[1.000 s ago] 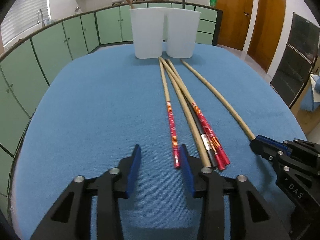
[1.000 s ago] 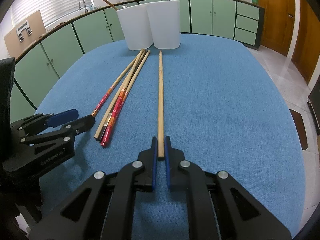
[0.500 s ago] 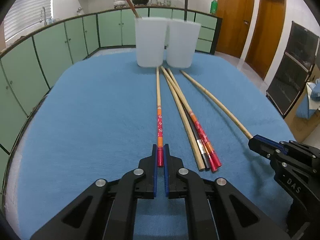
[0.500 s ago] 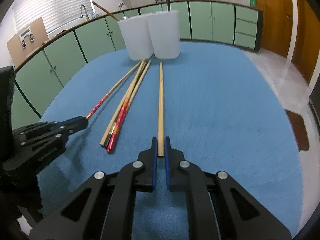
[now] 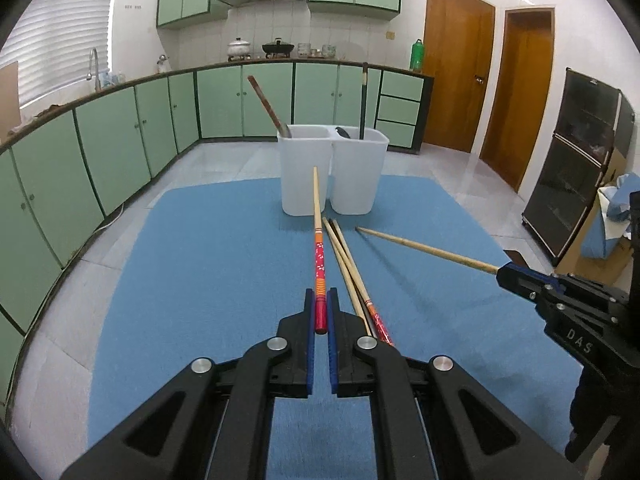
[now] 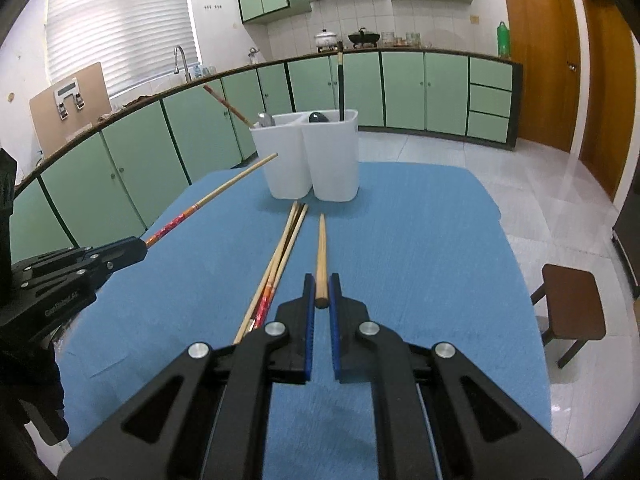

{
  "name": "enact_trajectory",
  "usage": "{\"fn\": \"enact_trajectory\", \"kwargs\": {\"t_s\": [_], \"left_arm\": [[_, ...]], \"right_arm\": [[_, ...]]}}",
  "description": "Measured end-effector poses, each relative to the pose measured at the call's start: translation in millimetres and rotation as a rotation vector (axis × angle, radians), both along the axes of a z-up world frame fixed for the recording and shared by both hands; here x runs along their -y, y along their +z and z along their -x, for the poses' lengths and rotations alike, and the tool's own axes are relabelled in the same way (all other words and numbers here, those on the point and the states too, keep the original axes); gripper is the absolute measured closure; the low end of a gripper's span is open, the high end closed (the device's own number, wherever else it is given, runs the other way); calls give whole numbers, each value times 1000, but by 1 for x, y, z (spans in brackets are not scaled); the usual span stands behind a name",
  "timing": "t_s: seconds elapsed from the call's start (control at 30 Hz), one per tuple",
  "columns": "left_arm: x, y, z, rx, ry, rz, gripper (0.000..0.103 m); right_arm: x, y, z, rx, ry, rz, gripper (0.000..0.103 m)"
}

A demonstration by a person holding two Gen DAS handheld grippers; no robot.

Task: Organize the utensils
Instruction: 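Lift both held chopsticks slightly toward the white holder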

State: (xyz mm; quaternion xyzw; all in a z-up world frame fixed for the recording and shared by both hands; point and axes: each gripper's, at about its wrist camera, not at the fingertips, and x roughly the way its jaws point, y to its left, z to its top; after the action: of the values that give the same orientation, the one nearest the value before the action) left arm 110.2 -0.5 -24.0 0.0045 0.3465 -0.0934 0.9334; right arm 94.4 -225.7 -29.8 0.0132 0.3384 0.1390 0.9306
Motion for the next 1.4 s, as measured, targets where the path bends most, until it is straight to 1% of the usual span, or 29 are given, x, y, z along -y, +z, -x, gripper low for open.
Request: {"fn": "enact_trajectory", "kwargs": {"t_s": [0.03,0.1,0.17,0.27,0.33,0.43,0.5,0.57,0.7,0.93,1.13,1.23,1.3,1.4], "left_arm": [[-1,-5,-2,-16,2,0,98],[-5,-24,-7,-61,4,28,98],[-4,-44,-10,-88,9,10,98],[-9,-66,-14,-132,4,17,98],[-10,-76,-15,-153,1,25,98],[-11,-84,-15,-181,-9,33,97],[-12,-87,-12,-197,-14,39,96],[-11,-86,-6,-192,-27,31,93],[-10,-85,6,-184,-39,7,93],[-10,-86,1,-183,-23,15,93],[-7,-86,-1,-183,-17,1,93],[-7,-86,0,-183,-11,1,94],[-4,-86,1,-180,-9,-15,98],[-4,-85,0,-179,-2,-9,98]], "right_arm": [[-1,-3,0,-7,-2,3,97],[-4,-15,0,-41,-6,11,97],[-9,-29,0,-73,-6,22,97],[-16,-48,0,-113,0,53,97],[-18,-58,-1,-142,3,58,97],[-18,-69,-3,-174,5,56,97],[-18,-73,-4,-187,5,54,97],[-16,-74,-5,-192,3,44,97],[-14,-76,-5,-197,5,39,97],[-12,-76,-6,-206,4,26,97],[-12,-77,-7,-209,3,26,97],[-13,-77,-7,-208,3,29,97],[-13,-77,-8,-207,3,32,97],[-12,-76,-7,-201,1,33,97]]}}
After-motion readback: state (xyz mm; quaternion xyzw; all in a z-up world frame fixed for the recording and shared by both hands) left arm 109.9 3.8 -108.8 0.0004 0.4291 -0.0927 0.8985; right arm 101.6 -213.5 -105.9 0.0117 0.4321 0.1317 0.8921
